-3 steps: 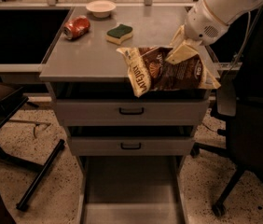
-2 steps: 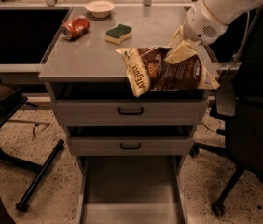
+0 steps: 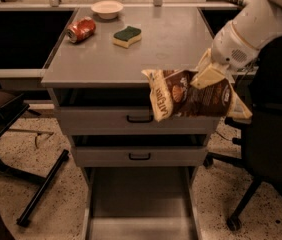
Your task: Place brown chip bag into bottom drawer
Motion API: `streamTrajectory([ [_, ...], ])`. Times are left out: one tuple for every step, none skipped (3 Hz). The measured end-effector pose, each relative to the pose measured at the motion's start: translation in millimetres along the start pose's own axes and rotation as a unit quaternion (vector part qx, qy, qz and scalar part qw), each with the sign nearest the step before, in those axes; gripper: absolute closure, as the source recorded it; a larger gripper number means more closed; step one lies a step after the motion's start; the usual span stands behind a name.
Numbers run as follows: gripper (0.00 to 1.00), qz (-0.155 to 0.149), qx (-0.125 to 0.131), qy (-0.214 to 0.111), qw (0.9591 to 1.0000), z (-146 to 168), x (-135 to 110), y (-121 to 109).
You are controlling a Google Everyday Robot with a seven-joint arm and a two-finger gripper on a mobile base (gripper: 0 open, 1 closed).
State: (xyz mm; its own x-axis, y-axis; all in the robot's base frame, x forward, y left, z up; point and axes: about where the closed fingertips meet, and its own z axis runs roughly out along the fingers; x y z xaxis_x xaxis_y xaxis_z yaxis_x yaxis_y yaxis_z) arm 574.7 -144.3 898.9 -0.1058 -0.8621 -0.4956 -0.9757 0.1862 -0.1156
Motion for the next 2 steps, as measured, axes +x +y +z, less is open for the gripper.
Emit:
streamTrajectory([
  [1.00, 0.035, -0.032, -0.033, 0.9983, 35.8, 52.5, 30.6],
  [1.00, 0.037, -0.084, -0.075, 0.9929, 72.5, 81.1, 54.7],
])
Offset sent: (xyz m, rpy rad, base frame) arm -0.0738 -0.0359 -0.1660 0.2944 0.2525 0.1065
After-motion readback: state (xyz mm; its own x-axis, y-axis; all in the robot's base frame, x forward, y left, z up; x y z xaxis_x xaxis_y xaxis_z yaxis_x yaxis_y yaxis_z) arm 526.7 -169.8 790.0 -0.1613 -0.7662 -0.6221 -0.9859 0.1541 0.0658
